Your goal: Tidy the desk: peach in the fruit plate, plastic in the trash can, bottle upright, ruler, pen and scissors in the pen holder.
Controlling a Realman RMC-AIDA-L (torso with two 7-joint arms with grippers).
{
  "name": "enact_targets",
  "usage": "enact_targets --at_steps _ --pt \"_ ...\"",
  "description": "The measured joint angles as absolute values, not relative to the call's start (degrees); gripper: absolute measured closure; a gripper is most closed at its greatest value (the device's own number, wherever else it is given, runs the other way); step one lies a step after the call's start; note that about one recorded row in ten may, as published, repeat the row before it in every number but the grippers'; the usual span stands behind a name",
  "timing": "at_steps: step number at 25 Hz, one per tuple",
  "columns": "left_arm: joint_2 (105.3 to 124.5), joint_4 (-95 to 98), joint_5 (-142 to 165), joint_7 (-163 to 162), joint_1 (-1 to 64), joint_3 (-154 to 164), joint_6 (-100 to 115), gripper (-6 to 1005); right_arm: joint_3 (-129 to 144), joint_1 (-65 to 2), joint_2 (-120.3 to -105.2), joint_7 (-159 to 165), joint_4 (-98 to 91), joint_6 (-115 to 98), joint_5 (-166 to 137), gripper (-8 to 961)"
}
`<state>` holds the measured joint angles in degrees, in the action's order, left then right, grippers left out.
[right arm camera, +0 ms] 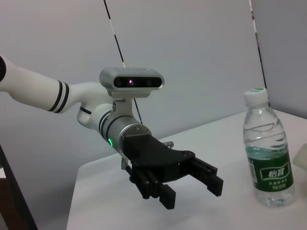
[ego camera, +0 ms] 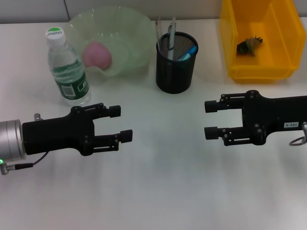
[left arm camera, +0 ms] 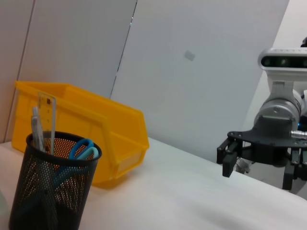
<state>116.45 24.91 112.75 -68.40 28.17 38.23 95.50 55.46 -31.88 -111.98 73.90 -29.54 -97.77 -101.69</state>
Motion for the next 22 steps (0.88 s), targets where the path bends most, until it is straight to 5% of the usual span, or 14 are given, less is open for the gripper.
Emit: enact_targets --at_steps 22 --pt "116.21 25.92 116.17 -69.76 30.13 38.23 94.46 202 55.47 -32.19 -112.47 72.62 -27.92 -96.86 -103.45 261"
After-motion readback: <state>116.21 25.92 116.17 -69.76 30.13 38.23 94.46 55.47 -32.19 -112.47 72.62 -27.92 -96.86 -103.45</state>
